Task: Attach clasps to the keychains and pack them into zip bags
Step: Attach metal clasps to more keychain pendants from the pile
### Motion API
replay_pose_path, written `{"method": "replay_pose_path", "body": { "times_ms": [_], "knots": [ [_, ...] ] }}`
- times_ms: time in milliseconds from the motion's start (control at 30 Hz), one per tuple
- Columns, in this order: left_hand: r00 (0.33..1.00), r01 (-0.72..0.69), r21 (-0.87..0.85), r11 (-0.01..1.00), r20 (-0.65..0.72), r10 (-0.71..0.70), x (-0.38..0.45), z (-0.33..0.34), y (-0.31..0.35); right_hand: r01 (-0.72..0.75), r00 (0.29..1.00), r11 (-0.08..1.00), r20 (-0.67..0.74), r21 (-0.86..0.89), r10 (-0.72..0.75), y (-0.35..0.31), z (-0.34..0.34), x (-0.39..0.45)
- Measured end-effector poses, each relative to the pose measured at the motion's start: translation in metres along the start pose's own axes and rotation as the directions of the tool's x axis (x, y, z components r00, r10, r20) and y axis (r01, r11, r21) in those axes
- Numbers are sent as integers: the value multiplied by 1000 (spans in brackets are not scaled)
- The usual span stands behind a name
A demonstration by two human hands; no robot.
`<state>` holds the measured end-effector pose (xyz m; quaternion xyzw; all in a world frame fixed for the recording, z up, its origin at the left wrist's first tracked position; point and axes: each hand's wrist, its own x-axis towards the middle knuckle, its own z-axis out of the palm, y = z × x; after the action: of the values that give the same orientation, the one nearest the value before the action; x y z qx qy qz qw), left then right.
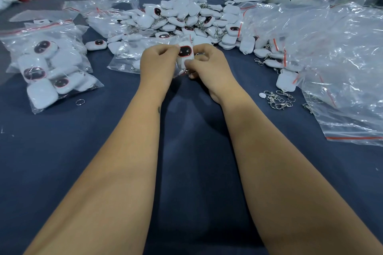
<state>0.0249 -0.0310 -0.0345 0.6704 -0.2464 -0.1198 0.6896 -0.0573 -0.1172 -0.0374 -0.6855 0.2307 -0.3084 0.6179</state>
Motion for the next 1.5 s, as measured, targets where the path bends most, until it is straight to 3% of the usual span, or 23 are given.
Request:
{"method": "replay_pose_path", "body": {
  "times_ms": [167,300,467,567,633,733,867,1000,1133,1233,1300,1400,1467,1500],
  "knots": [
    [995,-77,123,989,-45,83,1,-1,-5,-13,995,972,-91,235,36,-6,-5,0],
    [990,-54,216,975,-117,81,-2,-1,-6,6,991,853,-117,521,64,-10,-12,1],
    [998,-24,310,950,-40,38,1,-1,-5,42,999,758,-52,651,-11,-13,-9,-1],
    [999,-32,295,955,-24,41,-3,1,-1,83,996,873,-66,480,-58,-9,-6,-2],
    [999,-14,219,976,-41,24,-5,2,2,129,986,986,-122,104,-117,-5,-4,-4],
    [994,-31,160,987,-97,47,-6,3,4,186,969,927,-94,-326,-227,0,1,-7],
    [977,-124,265,956,-135,164,-7,3,5,212,969,792,20,-572,-245,0,6,-5],
    [970,-165,255,953,-131,203,-10,5,7,199,967,833,-36,-516,-253,0,6,-4],
    [989,-71,215,974,-114,97,-6,2,3,263,895,858,-221,-440,-388,-3,4,-4],
    [966,16,0,1000,-259,-15,-1,-3,5,192,880,881,-322,-432,-350,-2,-2,-2],
    [904,-64,-129,990,-427,3,0,-8,11,106,898,910,-354,-400,-260,0,-7,0],
    [750,-341,-98,935,-628,207,-3,-10,23,19,914,923,-367,-384,-172,0,-10,1],
    [712,-420,-37,907,-633,304,-6,-7,24,-6,926,909,-346,-416,-152,-1,-9,0],
    [743,-409,-7,912,-583,329,-5,-4,23,-12,934,895,-324,-447,-149,-2,-8,0]
  ]
}}
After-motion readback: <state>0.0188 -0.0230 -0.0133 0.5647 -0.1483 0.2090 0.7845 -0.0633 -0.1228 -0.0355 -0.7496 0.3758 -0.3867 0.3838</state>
